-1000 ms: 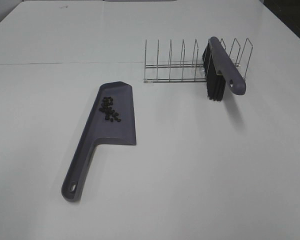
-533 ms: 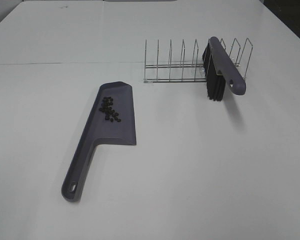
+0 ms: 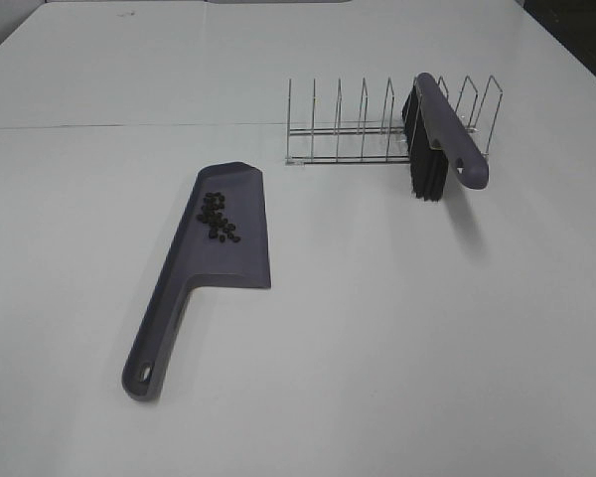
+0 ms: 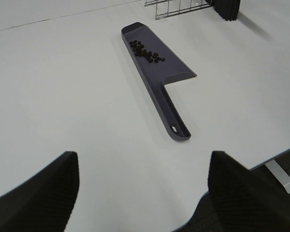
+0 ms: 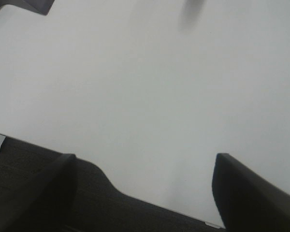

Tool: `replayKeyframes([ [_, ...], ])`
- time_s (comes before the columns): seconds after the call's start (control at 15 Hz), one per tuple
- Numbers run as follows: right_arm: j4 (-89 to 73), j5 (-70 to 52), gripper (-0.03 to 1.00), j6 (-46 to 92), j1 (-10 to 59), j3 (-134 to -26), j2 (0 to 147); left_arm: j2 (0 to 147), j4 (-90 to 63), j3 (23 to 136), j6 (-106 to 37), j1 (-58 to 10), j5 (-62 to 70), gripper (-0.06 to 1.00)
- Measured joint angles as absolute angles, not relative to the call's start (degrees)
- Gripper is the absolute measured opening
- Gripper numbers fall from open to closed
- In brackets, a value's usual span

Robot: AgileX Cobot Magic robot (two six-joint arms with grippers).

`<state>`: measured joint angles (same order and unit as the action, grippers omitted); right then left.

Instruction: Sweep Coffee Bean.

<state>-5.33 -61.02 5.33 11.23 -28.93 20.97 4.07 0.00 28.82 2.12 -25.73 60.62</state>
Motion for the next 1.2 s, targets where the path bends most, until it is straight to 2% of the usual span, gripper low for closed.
replayKeyframes([
  [0.53,-5.3,-61.0,0.68,5.3,11.2,-28.9,21.0,4.1,0.0,28.8,2.1,-25.7,60.6,0.70],
  [0.87,-5.4,-61.0,0.68,5.3,3.0,-28.9,18.6,4.1,0.0,28.8,1.9,-6.9,60.6,0.70],
  [1.07,-5.4,-60.8,0.68,5.3,-1.1,-28.9,12.7,4.1,0.0,28.8,1.9,-2.2,60.6,0.70],
  [1.2,-5.4,-60.8,0.68,5.3,-2.1,-28.9,7.3,3.2,0.0,28.8,1.9,-1.5,60.6,0.70],
])
